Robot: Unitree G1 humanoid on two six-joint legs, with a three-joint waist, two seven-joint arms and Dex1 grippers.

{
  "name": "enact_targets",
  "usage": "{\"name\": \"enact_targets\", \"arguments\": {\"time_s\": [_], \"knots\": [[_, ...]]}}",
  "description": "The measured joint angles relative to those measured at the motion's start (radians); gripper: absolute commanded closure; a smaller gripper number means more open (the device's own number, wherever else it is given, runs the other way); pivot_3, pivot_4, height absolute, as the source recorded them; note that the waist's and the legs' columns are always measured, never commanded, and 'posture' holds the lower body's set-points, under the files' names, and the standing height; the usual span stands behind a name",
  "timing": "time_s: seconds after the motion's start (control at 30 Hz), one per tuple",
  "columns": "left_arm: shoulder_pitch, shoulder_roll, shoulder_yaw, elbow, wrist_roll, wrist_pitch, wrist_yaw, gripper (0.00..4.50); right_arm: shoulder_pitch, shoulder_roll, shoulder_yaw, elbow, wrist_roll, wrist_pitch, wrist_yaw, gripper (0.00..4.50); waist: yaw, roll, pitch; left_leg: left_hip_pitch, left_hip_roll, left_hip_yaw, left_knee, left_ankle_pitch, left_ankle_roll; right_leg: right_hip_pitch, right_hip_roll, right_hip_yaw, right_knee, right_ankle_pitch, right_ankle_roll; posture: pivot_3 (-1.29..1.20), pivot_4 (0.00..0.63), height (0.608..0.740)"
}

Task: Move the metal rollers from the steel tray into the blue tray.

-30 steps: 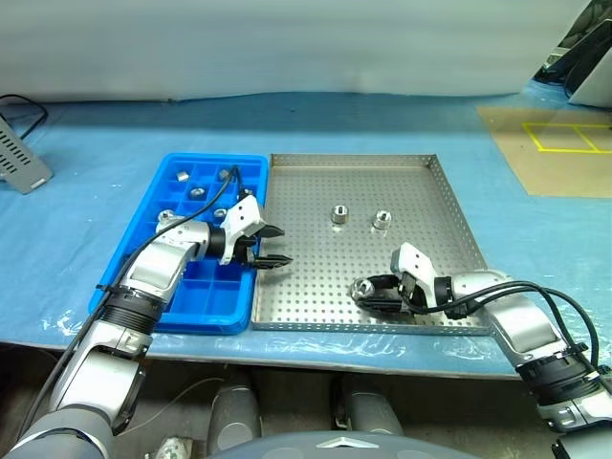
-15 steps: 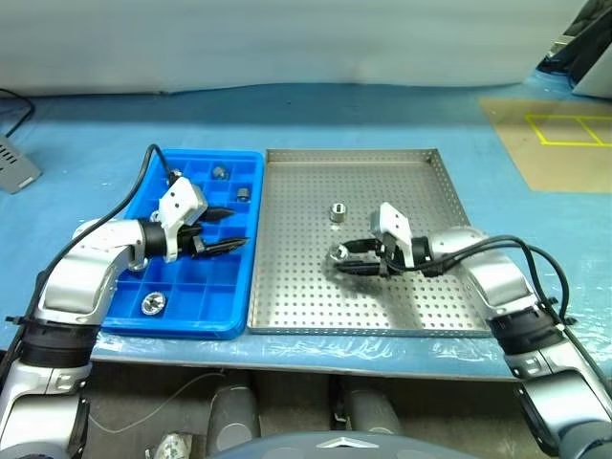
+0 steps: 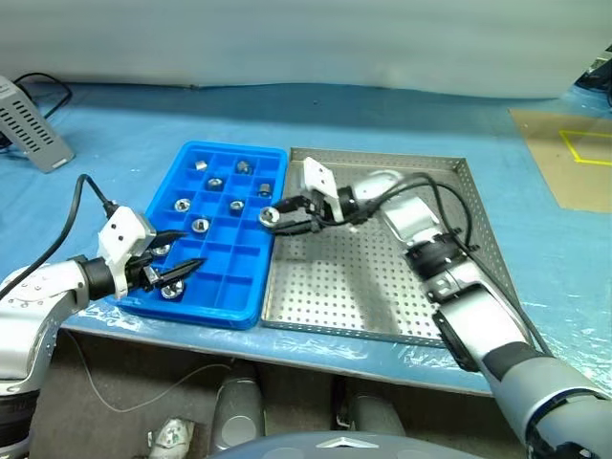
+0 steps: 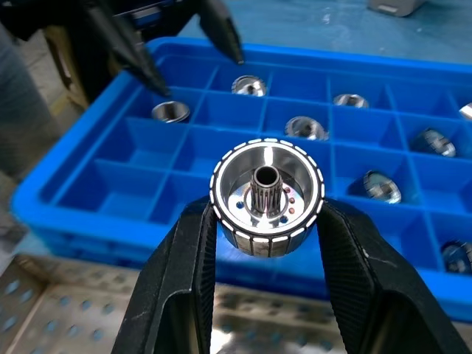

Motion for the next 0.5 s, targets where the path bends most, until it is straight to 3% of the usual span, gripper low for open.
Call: {"name": "enact_targets", "arguments": {"time_s": [0.27, 0.5], "knots": [[0.025, -0.022, -0.005, -0.039, -0.018, 0.011, 0.057, 1.01, -0.021, 0.069, -0.019, 0.194, -0.081, -0.103, -0.127, 2.84, 0.017, 0.0, 0.0, -0.001, 0.001, 0.0, 0.0, 0.0, 0.0, -0.001, 0.001, 0.0, 0.0, 0.0, 0.0, 0.22, 0.15, 0.74], [-0.017, -0.024, -0.05, -0.028, -0.019, 0.01, 0.063, 1.01, -0.017, 0.137, -0.016, 0.196, -0.118, -0.105, -0.162, 2.84, 0.016, 0.0, 0.0, -0.001, 0.001, 0.0, 0.0, 0.0, -0.001, -0.002, 0.001, 0.0, 0.002, 0.0, 0.0, 0.2, 0.15, 0.74]]}}
